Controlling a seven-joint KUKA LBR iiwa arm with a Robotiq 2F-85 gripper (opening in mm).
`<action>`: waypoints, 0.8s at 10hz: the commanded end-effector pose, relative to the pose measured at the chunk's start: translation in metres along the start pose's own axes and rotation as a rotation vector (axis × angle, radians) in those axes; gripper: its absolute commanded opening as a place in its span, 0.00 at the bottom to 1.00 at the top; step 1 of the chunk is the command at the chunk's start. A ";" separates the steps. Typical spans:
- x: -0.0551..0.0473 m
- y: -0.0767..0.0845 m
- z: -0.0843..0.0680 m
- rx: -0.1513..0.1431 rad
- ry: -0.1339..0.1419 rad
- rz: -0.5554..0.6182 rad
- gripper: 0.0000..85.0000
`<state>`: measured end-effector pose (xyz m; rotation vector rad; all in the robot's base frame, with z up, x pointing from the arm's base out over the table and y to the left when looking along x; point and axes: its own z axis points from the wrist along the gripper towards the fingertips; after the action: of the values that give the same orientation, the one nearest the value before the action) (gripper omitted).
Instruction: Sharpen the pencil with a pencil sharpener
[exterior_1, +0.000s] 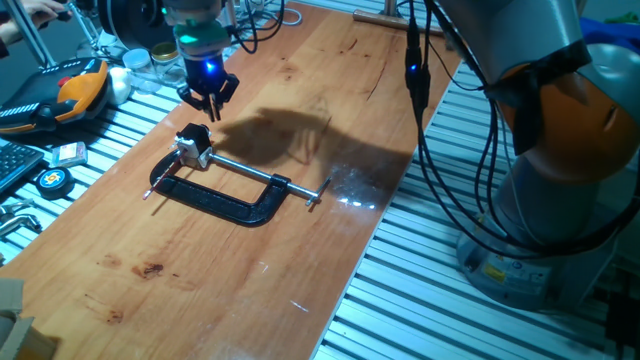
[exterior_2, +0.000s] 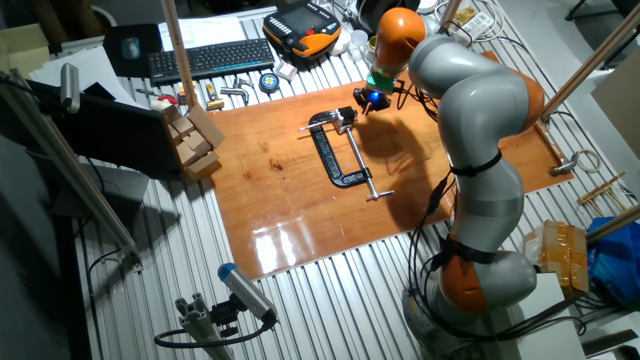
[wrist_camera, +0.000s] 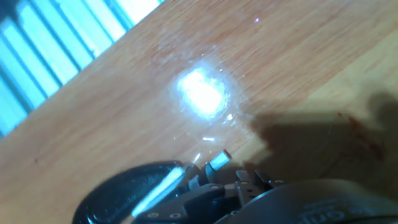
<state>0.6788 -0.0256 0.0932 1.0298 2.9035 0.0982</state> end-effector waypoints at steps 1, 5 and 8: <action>-0.001 0.001 -0.001 0.003 -0.011 0.033 0.20; -0.003 0.003 0.004 0.006 -0.010 0.176 0.20; -0.004 0.004 0.006 0.059 0.006 0.219 0.20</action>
<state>0.6850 -0.0240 0.0873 1.3570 2.8042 0.0248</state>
